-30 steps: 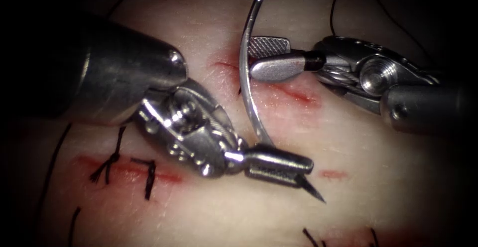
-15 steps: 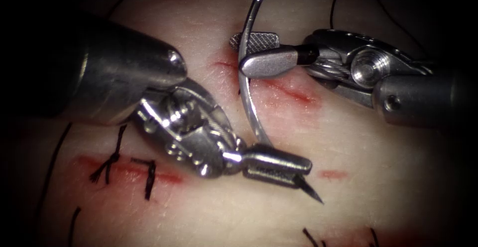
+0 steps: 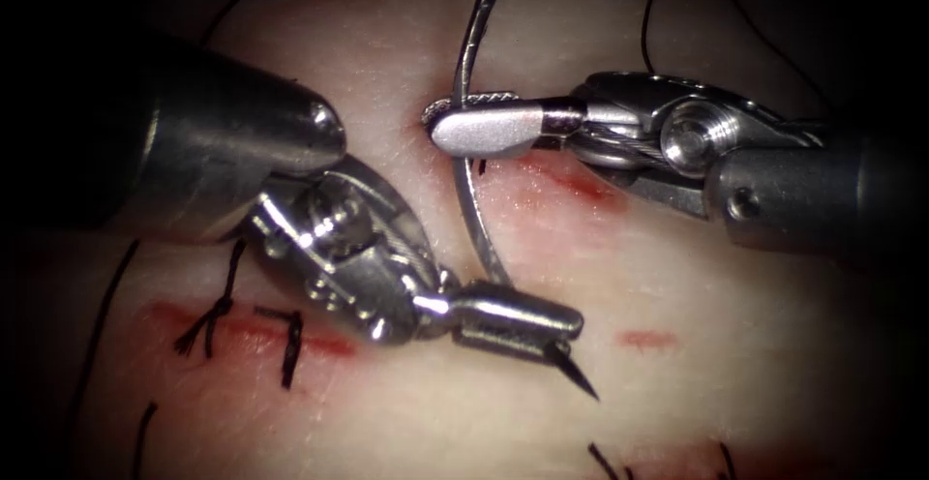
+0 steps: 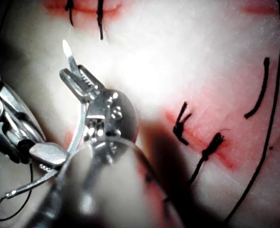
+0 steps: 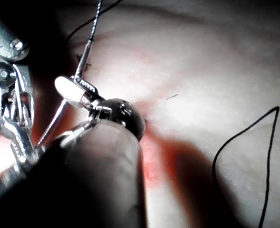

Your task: Wound Closure

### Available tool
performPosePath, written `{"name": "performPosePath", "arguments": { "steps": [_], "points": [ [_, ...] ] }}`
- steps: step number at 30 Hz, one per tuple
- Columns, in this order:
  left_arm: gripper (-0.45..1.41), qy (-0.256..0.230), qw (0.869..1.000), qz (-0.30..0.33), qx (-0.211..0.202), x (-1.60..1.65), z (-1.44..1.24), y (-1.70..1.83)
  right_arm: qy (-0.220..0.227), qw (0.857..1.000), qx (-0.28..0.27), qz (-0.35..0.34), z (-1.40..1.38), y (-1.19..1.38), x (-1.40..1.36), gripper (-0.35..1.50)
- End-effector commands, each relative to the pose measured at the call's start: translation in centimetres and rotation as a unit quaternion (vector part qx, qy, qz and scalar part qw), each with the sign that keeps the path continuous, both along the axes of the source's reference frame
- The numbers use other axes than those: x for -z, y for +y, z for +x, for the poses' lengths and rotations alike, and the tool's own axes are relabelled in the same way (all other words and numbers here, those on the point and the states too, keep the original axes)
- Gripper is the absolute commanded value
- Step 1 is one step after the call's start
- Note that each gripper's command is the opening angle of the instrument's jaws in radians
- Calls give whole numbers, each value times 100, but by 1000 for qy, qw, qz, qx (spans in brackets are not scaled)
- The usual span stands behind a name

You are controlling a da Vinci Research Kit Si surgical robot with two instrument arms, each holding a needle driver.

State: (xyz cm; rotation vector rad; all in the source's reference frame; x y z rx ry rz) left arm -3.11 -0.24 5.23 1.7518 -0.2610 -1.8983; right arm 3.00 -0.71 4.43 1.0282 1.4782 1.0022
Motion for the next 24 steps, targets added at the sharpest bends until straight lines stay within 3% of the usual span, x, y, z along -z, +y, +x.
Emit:
{"name": "performPosePath", "arguments": {
  "steps": [1, 5, 7, 12, 17, 19, 24],
  "points": [
    [32, 5, 1000, 7, 0, -5, -5, 1, -11, 1000, -13, -4, 2, 10, -1, -35],
    [91, 29, 998, 48, 27, -4, -6, 3, -51, 997, -48, -14, -16, 20, 4, -35],
    [93, 41, 996, 66, 42, -5, -8, 4, -66, 996, -61, -16, -24, 23, 6, -35],
    [89, 63, 992, 69, 83, -6, -8, 6, -131, 987, -90, -15, -42, 27, 11, -35],
    [64, 79, 987, 68, 120, -9, -4, 11, -183, 977, -108, -15, -44, 24, 11, -35],
    [49, 85, 984, 67, 141, -14, 0, 15, -194, 974, -115, 16, -44, 23, 12, -35],
    [32, 75, 979, 47, 183, -21, 9, 22, -226, 967, -111, 31, -43, 19, 12, -35]
  ]
}}
